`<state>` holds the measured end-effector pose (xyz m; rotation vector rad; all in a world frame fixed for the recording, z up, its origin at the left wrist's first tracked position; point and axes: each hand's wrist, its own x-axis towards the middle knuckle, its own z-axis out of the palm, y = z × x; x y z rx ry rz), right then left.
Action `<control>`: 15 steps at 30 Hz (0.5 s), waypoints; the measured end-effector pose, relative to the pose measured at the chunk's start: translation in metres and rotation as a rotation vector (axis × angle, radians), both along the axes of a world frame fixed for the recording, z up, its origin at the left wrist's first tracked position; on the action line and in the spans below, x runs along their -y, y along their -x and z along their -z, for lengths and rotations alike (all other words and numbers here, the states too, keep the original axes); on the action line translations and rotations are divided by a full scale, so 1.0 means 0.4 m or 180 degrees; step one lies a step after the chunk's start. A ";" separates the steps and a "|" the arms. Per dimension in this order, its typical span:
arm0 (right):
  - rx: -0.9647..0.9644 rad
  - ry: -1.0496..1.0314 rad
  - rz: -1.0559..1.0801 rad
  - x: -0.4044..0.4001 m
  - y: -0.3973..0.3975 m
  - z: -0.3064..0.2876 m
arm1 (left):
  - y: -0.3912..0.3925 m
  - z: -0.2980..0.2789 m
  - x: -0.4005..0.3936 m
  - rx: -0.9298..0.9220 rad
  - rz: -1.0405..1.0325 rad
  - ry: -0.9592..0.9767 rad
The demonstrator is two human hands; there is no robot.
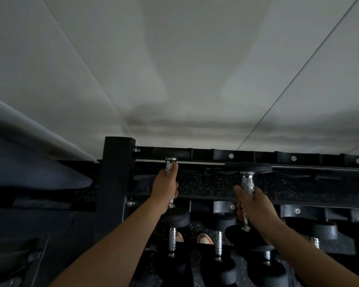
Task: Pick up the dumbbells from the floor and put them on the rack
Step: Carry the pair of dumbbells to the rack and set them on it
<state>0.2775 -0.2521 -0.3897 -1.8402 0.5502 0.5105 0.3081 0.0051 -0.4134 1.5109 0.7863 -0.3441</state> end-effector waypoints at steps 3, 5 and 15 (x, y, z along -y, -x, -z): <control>-0.0041 0.0025 0.0141 -0.001 -0.014 0.007 | -0.021 0.023 -0.004 -0.0002 0.0065 -0.0021; -0.0056 0.0004 0.0212 -0.001 -0.025 0.011 | -0.031 0.036 -0.007 -0.0004 0.0093 -0.0040; -0.0046 0.0414 0.0068 -0.011 -0.081 0.048 | -0.043 0.060 -0.002 -0.0011 0.0007 -0.0054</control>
